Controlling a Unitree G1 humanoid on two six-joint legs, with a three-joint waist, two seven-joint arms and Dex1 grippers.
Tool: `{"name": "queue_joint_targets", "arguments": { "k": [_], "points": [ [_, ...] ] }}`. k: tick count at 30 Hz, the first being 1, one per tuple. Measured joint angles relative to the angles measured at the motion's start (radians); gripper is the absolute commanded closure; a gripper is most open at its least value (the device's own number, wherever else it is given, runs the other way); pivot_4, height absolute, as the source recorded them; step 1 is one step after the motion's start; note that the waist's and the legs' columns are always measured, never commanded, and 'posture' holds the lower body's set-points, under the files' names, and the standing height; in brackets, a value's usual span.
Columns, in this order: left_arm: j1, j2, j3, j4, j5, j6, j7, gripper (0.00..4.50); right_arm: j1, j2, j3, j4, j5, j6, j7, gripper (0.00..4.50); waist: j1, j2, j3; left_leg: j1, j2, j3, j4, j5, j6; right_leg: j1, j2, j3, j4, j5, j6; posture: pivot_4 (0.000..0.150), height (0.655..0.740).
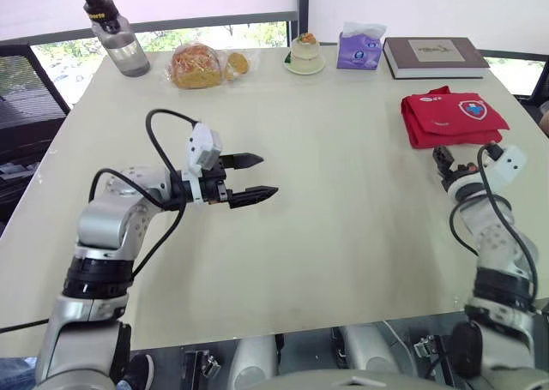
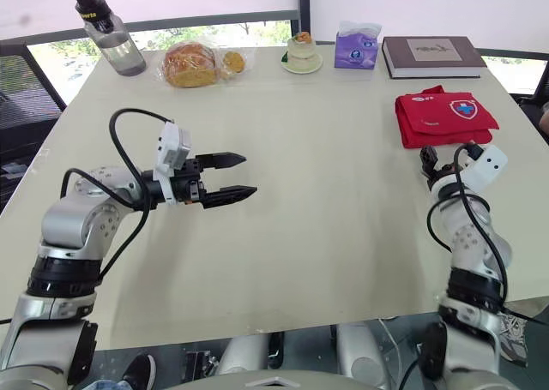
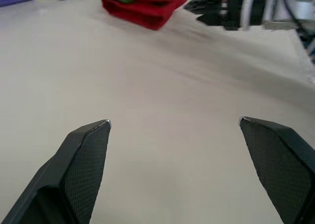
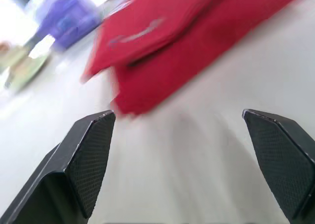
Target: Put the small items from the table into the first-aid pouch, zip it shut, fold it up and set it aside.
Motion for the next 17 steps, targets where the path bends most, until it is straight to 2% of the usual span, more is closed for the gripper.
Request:
{"name": "queue_joint_targets", "arguments": {
  "k": [3, 4, 8, 9, 11, 17],
  "points": [
    [0.086, 0.003, 0.029, -0.050, 0.002, 0.010, 0.052, 0.00, 0.136, -0.121, 0.025, -0.113, -0.010, -0.009, 0.177, 0.08, 0.008, 0.000, 0.000, 0.002, 0.000, 0.001, 0.000, 0.000, 0.000, 0.002, 0.000, 0.001, -0.001, 0.000, 0.000, 0.150, 0.7387],
    [0.172, -0.001, 0.040, -0.084, 0.002, 0.020, 0.080, 0.00, 0.233, -0.185, 0.026, -0.170, -0.012, -0.036, 0.295, 0.08, 0.008, 0.000, 0.000, 0.003, 0.001, 0.001, 0.000, 0.000, 0.000, 0.002, 0.001, 0.001, -0.001, 0.000, 0.000, 0.150, 0.7387],
    [0.262, -0.019, 0.042, -0.121, 0.001, 0.022, 0.100, 0.00, 0.313, -0.219, 0.026, -0.204, -0.032, -0.115, 0.434, 0.08, 0.009, -0.001, 0.000, 0.003, 0.002, 0.000, 0.003, 0.000, 0.000, 0.003, 0.002, 0.000, 0.000, -0.002, 0.003, 0.150, 0.7387],
    [0.317, -0.041, 0.045, -0.149, 0.008, 0.000, 0.125, 0.00, 0.373, -0.255, 0.025, -0.215, -0.062, -0.192, 0.537, 0.08, 0.012, 0.000, 0.000, 0.004, 0.002, 0.000, 0.004, 0.000, 0.000, 0.005, 0.001, -0.001, 0.000, -0.004, 0.000, 0.150, 0.7387],
    [0.362, -0.049, 0.046, -0.154, 0.024, -0.023, 0.141, 0.00, 0.415, -0.279, 0.024, -0.215, -0.087, -0.253, 0.619, 0.08, 0.014, -0.001, -0.001, 0.004, 0.002, 0.000, 0.006, 0.000, 0.000, 0.005, 0.001, -0.001, 0.000, -0.005, 0.000, 0.150, 0.7387],
    [0.408, -0.046, 0.050, -0.159, 0.040, -0.039, 0.171, 0.00, 0.524, -0.297, -0.018, -0.203, -0.103, -0.352, 0.779, 0.08, 0.020, -0.001, -0.001, 0.003, 0.001, 0.000, 0.006, 0.000, 0.000, 0.005, 0.000, -0.001, 0.000, -0.004, 0.000, 0.150, 0.7387]
  ]
}}
